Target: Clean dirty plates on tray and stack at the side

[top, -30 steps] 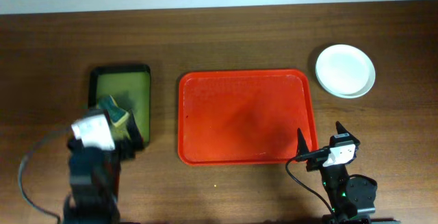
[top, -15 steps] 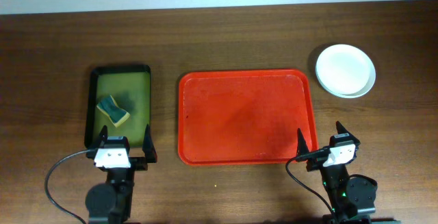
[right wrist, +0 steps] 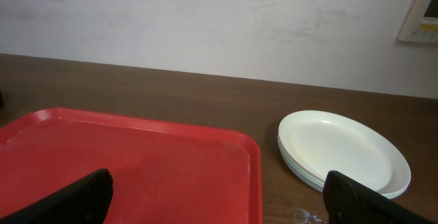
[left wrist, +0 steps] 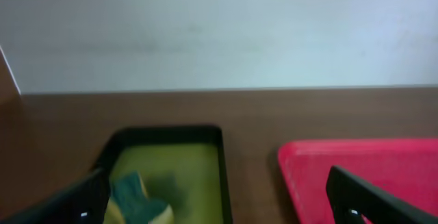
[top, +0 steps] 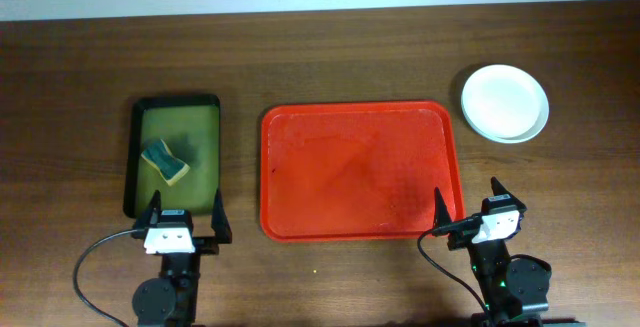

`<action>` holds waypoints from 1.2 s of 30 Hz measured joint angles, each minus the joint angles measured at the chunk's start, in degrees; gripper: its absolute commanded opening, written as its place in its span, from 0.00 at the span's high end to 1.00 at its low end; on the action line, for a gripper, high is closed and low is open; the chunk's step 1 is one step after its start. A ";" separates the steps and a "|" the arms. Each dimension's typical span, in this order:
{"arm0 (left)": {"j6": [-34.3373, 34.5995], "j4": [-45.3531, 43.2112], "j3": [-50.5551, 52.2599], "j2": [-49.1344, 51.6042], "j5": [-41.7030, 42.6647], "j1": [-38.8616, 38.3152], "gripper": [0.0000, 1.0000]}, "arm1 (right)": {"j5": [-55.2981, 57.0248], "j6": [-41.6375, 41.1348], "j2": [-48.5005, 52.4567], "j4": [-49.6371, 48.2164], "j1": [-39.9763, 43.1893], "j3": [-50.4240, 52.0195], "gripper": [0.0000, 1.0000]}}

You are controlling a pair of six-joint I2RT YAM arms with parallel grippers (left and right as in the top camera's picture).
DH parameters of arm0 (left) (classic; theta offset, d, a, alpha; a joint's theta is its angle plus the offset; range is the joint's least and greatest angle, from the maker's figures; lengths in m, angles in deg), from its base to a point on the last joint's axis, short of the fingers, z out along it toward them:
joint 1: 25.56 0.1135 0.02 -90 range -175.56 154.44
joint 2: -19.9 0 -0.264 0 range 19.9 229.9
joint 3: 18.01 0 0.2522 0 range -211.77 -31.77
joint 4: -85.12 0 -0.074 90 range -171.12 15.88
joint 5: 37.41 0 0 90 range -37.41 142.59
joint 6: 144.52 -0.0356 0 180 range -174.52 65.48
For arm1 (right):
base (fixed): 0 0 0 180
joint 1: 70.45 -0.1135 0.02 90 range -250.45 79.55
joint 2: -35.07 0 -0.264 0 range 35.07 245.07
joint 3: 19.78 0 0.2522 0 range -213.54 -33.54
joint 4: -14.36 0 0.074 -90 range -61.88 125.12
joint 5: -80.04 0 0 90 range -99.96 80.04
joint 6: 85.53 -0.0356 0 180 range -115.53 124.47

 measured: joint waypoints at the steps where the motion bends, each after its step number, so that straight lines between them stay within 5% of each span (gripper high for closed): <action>1: 0.00 1.44 0.00 -0.02 0.00 0.00 0.01 | 0.00 0.00 0.00 0.00 0.00 0.00 0.01; 36: 0.00 2.16 0.04 -0.07 0.00 0.00 0.01 | 0.00 -0.02 0.00 0.00 0.00 0.00 0.01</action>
